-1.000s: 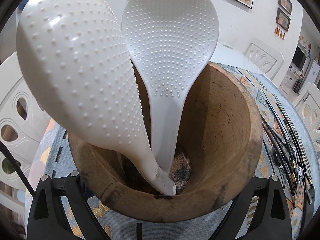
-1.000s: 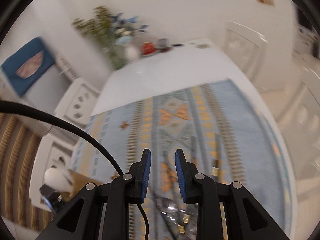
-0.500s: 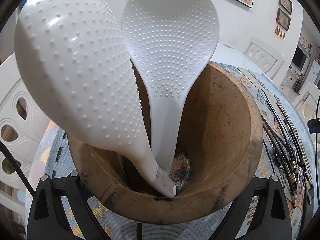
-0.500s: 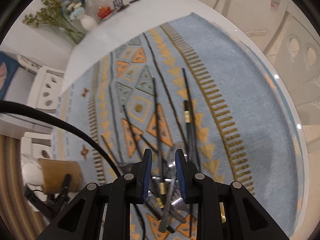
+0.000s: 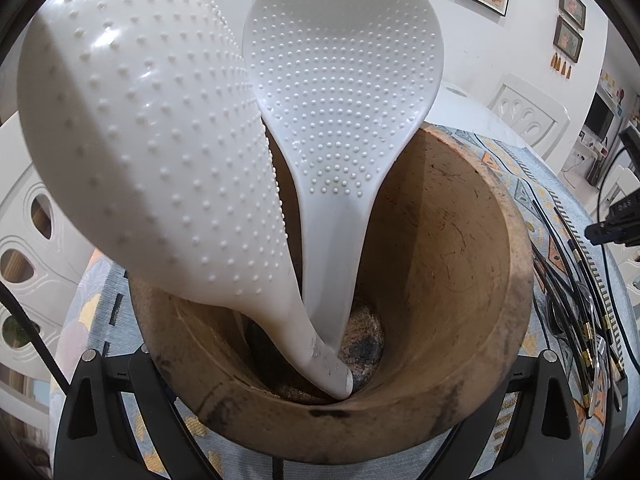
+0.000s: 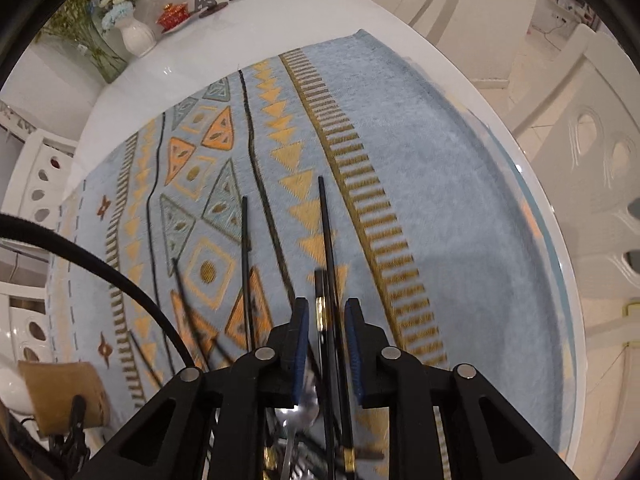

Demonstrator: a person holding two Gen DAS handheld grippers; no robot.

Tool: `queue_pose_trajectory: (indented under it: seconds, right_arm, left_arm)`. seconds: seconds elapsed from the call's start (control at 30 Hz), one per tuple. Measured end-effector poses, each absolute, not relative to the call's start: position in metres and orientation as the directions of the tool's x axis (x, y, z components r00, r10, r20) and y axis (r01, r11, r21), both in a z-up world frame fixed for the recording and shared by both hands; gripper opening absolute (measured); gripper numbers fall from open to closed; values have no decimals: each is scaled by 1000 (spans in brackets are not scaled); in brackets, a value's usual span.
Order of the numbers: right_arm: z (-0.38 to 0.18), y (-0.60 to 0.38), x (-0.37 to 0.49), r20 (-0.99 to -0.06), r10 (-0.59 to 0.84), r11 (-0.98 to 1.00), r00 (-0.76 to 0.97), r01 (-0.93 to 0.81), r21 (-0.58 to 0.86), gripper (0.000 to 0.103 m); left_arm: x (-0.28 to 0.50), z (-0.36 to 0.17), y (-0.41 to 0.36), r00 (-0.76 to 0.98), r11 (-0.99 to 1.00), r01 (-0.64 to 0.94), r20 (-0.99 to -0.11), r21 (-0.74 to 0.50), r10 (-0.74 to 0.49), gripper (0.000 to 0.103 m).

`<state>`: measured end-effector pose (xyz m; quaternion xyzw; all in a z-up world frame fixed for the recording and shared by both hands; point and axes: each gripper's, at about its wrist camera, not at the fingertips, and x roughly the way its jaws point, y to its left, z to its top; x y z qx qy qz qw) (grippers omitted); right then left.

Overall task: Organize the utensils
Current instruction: 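Grasp the black gold-banded chopsticks with the right tool and lift them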

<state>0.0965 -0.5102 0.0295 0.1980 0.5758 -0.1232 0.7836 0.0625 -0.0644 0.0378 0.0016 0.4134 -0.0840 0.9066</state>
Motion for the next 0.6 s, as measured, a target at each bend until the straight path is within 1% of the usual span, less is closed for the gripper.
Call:
queue_pose_trajectory:
  seconds: [0.27,0.37,0.4,0.43,0.5,0.6]
  right_arm:
    - [4,-518,125,-966,28,890,256,433,140,16]
    - [-3,-515,126,-967,24,898,255,419,133,14]
    - [-3,-512,128,-968,-1,908,251,406,104,9]
    - [-3,-510,129,-968,-19,917,251,390,84,7]
    - [-2,-507,129,-965,-30,927,260,368,71,6]
    - [1,-512,123,-960,-6,926,281,365,101,6]
  left_arm:
    - [63,38,-64,643,986,154,-751,-66,-150,96]
    - [64,37,-63,643,986,151,-752,-65,-148,96]
    - [64,37,-63,642,987,150,-752,-64,-147,96]
    - [65,37,-62,642,987,150,-753,-64,-146,96]
    - [65,37,-61,642,987,150,-753,-64,-147,96]
    - [66,37,-62,641,987,150,-753,-64,-146,96]
